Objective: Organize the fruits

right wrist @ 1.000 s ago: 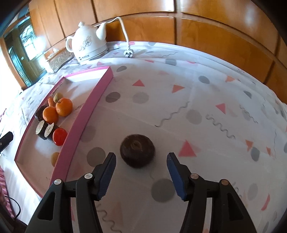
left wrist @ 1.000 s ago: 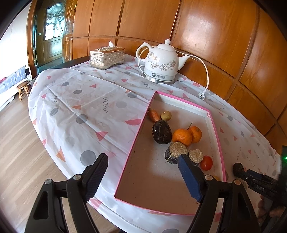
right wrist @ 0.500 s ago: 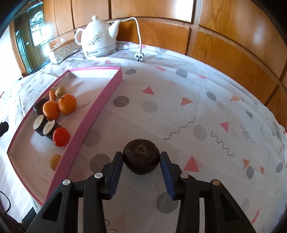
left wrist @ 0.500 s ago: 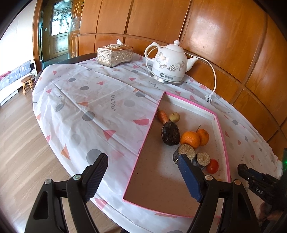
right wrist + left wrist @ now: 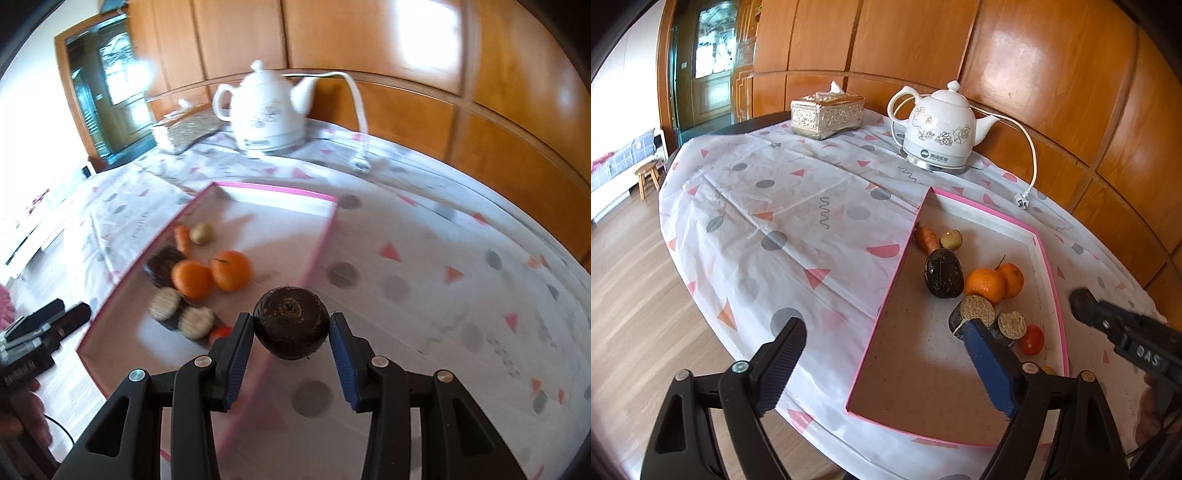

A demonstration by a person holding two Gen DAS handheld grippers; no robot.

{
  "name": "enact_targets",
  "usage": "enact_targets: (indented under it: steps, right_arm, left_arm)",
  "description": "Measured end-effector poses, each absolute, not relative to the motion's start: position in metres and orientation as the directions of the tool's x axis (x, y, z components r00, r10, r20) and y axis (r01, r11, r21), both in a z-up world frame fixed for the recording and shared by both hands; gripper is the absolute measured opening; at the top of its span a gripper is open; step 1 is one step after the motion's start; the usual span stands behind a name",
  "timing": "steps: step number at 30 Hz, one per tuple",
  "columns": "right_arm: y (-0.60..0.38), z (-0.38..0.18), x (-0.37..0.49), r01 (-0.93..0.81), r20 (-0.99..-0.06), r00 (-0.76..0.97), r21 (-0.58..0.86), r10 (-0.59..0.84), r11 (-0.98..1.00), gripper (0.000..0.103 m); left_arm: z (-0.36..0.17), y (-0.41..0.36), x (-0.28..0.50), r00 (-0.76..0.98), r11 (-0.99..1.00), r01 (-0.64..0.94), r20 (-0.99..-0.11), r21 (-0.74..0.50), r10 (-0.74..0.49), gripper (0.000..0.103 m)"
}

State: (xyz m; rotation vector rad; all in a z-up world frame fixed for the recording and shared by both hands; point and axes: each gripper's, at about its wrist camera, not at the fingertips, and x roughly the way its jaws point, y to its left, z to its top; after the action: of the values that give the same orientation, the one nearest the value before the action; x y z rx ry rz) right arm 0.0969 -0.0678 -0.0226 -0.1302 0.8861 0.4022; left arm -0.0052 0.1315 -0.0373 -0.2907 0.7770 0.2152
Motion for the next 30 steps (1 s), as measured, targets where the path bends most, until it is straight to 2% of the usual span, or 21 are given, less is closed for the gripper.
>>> enact_targets:
  steps: [2,8,19,22,25,26,28,30]
  right_arm:
    - [-0.054,-0.025,0.101,-0.423,-0.781,0.548,0.051,0.3,0.905,0.043]
    - [-0.023,-0.039,0.112,-0.465,-0.809,0.51,0.027,0.293,0.885,0.044]
    - [-0.031,-0.038,0.092,-0.441,-0.799,0.529,0.03,0.287,0.897,0.045]
    - [-0.037,-0.034,0.082,-0.407,-0.787,0.559,0.011,0.259,0.913,0.052]
    - [-0.044,-0.029,0.07,-0.364,-0.767,0.599,-0.003,0.232,0.931,0.053]
    - [-0.047,-0.027,0.067,-0.349,-0.76,0.611,-0.006,0.223,0.937,0.058]
    - [-0.053,-0.025,0.057,-0.311,-0.744,0.637,-0.009,0.201,0.95,0.063]
    - [-0.061,-0.023,0.046,-0.265,-0.728,0.664,-0.017,0.17,0.964,0.064]
  left_arm:
    - [-0.036,0.129,-0.005,0.699,0.944,-0.283,-0.711,-0.17,0.082,0.094]
    - [-0.035,0.126,-0.005,0.701,0.949,-0.265,-0.71,-0.17,0.069,0.094]
    - [-0.031,0.121,-0.008,0.711,0.953,-0.252,-0.701,-0.168,0.065,0.094]
    - [-0.028,0.118,-0.009,0.716,0.956,-0.245,-0.695,-0.162,0.066,0.094]
    - [-0.023,0.113,-0.011,0.728,0.962,-0.229,-0.682,-0.15,0.067,0.094]
    - [-0.021,0.111,-0.012,0.733,0.964,-0.222,-0.677,-0.146,0.066,0.094]
    - [-0.016,0.105,-0.015,0.747,0.97,-0.203,-0.662,-0.131,0.066,0.097]
    - [-0.012,0.099,-0.018,0.761,0.977,-0.182,-0.645,-0.114,0.066,0.101]
